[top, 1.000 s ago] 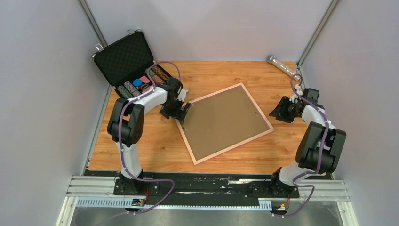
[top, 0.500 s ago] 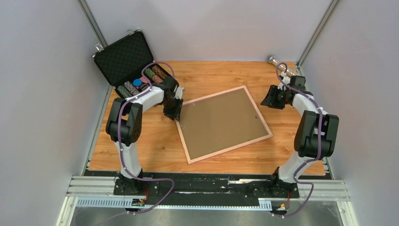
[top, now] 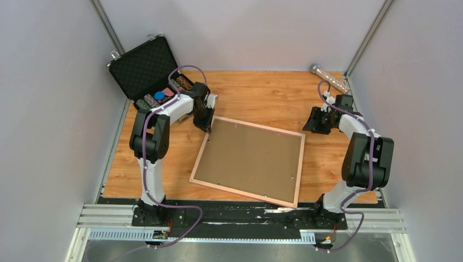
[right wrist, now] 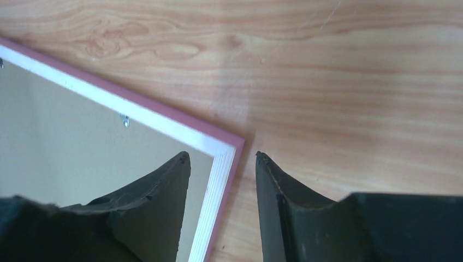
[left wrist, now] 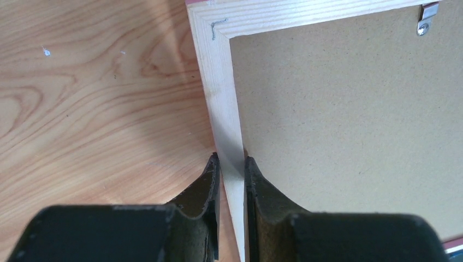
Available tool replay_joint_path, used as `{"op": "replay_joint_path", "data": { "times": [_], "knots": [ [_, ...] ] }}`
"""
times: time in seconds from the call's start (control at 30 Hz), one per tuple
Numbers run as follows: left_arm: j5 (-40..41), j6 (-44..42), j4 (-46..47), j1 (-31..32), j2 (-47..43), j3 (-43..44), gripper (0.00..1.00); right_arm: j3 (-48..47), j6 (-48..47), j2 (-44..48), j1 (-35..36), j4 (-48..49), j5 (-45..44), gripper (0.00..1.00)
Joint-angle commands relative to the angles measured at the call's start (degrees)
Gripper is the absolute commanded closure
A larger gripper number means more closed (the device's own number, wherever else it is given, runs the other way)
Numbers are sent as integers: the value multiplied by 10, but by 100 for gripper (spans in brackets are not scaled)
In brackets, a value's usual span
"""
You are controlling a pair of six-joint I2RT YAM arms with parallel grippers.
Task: Put the photo into the frame
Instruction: Adjust the photo frame at the center of the board.
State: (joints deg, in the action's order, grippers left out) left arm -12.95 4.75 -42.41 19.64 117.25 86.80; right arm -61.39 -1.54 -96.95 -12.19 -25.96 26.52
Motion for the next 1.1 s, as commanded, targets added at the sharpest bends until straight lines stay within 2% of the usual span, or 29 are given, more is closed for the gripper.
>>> {"op": "replay_joint_path", "data": {
  "times": [0.0,0.17,0.63,0.7,0.87,1.0,1.07],
  "knots": [
    [13,2,27,3,28,15,100,20,-25,62,3,-32,3,53],
    [28,18,39,2,35,6,100,50,-37,83,14,-49,4,53],
    [31,24,62,-2,0,-31,100,55,-27,0,44,-50,-60,56],
    [31,24,64,-3,-5,-38,100,49,-27,-11,45,-49,-63,60],
    [29,20,67,-9,-16,-50,98,15,-29,-35,46,-46,-73,86],
    [14,18,67,-17,-22,-57,85,-40,-22,-64,47,-46,-69,95],
    [-1,19,66,-20,-21,-58,71,-73,-16,-84,48,-47,-66,97]
  ]
}}
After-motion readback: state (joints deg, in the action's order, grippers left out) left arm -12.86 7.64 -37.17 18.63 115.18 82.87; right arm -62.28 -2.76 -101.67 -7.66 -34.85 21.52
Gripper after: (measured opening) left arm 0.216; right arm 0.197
